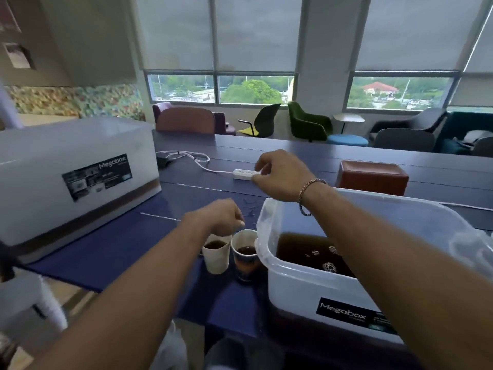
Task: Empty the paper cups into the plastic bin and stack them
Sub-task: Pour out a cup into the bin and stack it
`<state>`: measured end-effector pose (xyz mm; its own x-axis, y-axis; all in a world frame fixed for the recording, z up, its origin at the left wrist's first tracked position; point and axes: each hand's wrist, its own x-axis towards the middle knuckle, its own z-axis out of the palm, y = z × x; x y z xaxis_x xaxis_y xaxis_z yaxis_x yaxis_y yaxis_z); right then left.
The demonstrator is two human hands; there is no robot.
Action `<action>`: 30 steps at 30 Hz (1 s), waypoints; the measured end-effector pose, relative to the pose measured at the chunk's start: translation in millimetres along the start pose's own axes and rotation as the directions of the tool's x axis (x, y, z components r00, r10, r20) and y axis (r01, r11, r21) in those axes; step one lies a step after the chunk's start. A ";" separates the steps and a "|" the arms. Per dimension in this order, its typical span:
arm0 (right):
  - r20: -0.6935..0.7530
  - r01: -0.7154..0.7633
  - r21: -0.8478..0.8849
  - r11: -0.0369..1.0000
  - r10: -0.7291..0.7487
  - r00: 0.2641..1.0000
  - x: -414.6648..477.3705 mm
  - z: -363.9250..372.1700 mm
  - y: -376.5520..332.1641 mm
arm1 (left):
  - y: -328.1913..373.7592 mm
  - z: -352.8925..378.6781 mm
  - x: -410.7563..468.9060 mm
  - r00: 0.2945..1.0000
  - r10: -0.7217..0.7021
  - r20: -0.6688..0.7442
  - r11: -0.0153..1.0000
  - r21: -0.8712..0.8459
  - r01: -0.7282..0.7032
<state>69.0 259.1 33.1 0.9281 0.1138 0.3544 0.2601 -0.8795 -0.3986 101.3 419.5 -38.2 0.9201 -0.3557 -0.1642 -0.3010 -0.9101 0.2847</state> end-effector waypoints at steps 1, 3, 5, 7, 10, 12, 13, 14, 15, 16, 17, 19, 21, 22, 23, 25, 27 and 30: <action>0.011 0.005 -0.002 1.000 -0.005 1.000 0.7 3.5 -1.9 | -2.4 7.5 0.2 1.000 -0.006 0.021 1.000 0.017 0.005; 0.023 0.005 -0.006 1.000 -0.005 1.000 1.4 7.9 -3.4 | -4.7 16.5 1.6 0.998 -0.016 0.053 0.999 0.030 0.015; 0.028 0.002 -0.013 1.000 -0.001 1.000 1.2 10.3 -1.5 | -4.6 20.9 4.7 0.998 -0.027 0.065 0.999 0.042 0.024; 0.019 -0.005 -0.019 1.000 0.005 1.000 0.4 11.3 2.6 | -3.1 22.0 7.1 0.999 -0.040 0.025 0.997 0.063 0.038; 0.008 -0.031 -0.033 0.999 0.032 0.999 -2.1 11.2 10.5 | 0.0 16.8 10.4 0.996 -0.065 -0.069 0.991 0.109 0.072; 0.006 -0.051 -0.028 0.998 0.051 0.999 -4.1 9.7 15.6 | 1.5 9.0 12.7 0.984 -0.104 -0.143 0.986 0.112 0.120; 0.001 -0.060 -0.020 0.998 0.060 0.998 -5.0 8.4 18.0 | 2.3 4.5 14.2 0.970 -0.132 -0.204 0.981 0.114 0.158; -0.003 -0.069 -0.011 0.998 0.069 0.998 -5.7 7.2 19.7 | 3.6 -0.8 15.1 0.948 -0.162 -0.272 0.973 0.114 0.199; -0.009 -0.075 -0.004 0.997 0.075 0.997 -6.4 5.8 21.1 | 6.1 -6.5 14.8 0.924 -0.186 -0.333 0.967 0.106 0.233; -0.014 -0.079 0.001 0.997 0.079 0.997 -6.9 4.9 21.9 | 9.2 -12.5 13.6 0.904 -0.204 -0.376 0.962 0.094 0.256; -0.022 -0.082 0.006 0.997 0.082 0.996 -7.0 4.3 22.8 | 13.2 -19.3 12.3 0.888 -0.212 -0.408 0.960 0.085 0.268; -0.030 -0.091 0.021 0.996 0.091 0.995 -6.7 3.4 24.3 | 22.3 -34.6 9.9 0.868 -0.205 -0.452 0.960 0.079 0.269; -0.031 -0.099 0.039 0.994 0.100 0.994 -7.1 0.4 24.9 | 31.6 -51.2 10.3 0.854 -0.198 -0.481 0.963 0.065 0.260; -0.028 -0.107 0.051 0.993 0.108 0.994 -7.4 -1.5 25.3 | 36.8 -59.9 10.4 0.850 -0.198 -0.488 0.966 0.051 0.254; -0.027 -0.112 0.061 0.992 0.114 0.993 -7.6 -3.9 26.0 | 43.5 -68.6 10.1 0.849 -0.198 -0.490 0.968 0.037 0.247; -0.019 -0.122 0.075 0.990 0.123 0.992 -9.6 -10.1 27.1 | 60.1 -85.4 7.1 0.854 -0.190 -0.485 0.974 0.015 0.225; 0.004 -0.135 0.101 0.986 0.135 0.991 -12.0 -16.5 28.8 | 76.8 -100.0 4.0 0.859 -0.163 -0.485 0.982 0.001 0.187; 0.055 -0.178 0.177 0.968 0.171 0.984 -20.6 -30.7 35.4 | 102.9 -114.5 3.5 0.873 -0.084 -0.481 0.993 0.028 0.111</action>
<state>50.9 211.4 37.6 0.9721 -0.0129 0.2344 0.1339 -0.7895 -0.5989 102.2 349.0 98.6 0.9488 -0.1322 0.2869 -0.2043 -0.9494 0.2384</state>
